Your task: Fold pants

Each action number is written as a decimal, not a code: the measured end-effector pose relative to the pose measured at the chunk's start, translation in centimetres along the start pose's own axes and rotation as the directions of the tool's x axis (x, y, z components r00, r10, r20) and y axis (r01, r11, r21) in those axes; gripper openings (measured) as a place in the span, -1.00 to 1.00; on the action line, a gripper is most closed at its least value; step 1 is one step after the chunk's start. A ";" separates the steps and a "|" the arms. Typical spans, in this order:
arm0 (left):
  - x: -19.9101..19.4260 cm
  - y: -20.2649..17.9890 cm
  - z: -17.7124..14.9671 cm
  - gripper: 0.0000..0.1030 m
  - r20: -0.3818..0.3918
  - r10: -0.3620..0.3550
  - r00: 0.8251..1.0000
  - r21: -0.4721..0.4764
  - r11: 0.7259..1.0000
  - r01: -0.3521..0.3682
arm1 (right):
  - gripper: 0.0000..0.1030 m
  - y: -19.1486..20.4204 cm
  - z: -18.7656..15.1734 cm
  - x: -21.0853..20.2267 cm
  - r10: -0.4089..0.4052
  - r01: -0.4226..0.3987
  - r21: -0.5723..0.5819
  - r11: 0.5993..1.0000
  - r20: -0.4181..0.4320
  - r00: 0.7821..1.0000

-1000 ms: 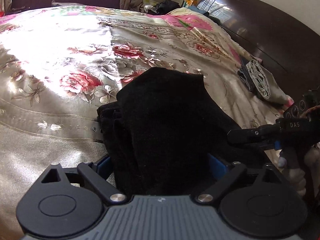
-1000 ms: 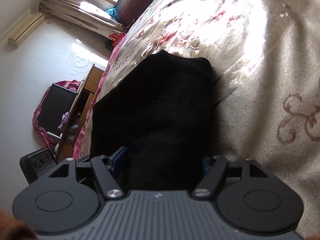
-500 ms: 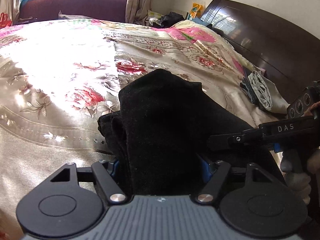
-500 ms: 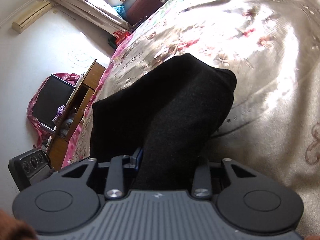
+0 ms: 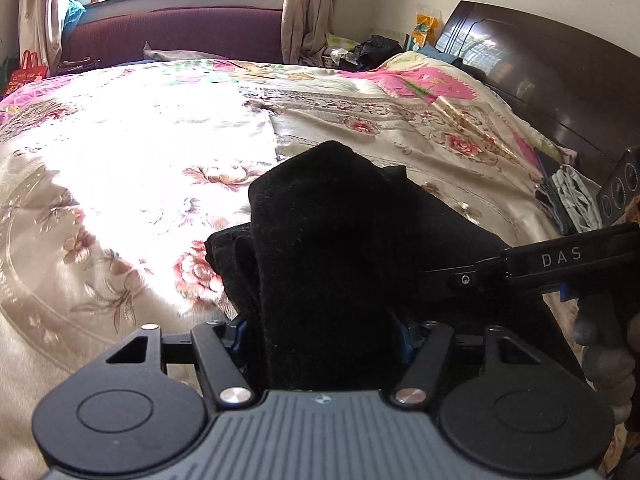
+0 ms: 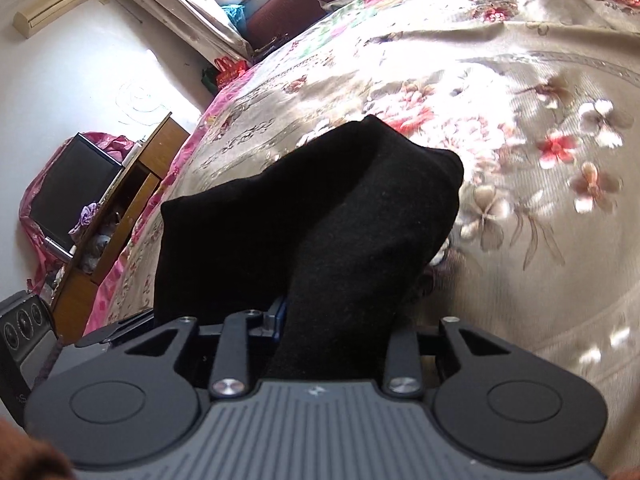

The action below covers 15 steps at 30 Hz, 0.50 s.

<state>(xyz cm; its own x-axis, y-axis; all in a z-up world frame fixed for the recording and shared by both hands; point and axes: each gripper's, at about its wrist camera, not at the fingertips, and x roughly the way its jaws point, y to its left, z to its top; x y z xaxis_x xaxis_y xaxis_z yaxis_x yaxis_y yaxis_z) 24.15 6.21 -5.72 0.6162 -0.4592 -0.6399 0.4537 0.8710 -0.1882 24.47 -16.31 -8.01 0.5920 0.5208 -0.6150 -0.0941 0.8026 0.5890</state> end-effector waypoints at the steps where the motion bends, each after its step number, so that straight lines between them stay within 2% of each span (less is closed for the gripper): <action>1: 0.5 0.3 0.4 0.49 -0.003 0.008 1.000 0.004 1.000 -0.008 | -0.27 -0.3 0.5 0.5 -0.015 0.015 0.000 1.000 0.001 1.000; 4: 1.5 0.8 0.9 0.51 -0.022 0.020 1.000 0.006 1.000 -0.020 | -0.23 -1.4 0.8 1.0 -0.022 0.023 0.044 0.999 -0.014 1.000; 8: 1.5 0.2 0.2 0.55 -0.016 0.034 0.999 0.047 0.998 -0.033 | -0.21 -2.1 -0.3 0.5 -0.021 0.021 0.050 0.999 0.000 1.000; 15: 1.4 0.1 0.3 0.63 -0.028 0.038 0.999 0.047 0.998 -0.037 | -0.12 -2.1 0.1 0.4 -0.028 0.029 0.061 0.998 -0.007 1.000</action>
<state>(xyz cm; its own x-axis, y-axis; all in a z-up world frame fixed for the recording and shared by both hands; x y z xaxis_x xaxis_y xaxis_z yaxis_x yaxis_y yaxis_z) 25.29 5.61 -6.41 0.6148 -0.4203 -0.6673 0.4604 0.8783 -0.1290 24.98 -17.85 -9.43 0.5890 0.4999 -0.6350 -0.0279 0.7979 0.6022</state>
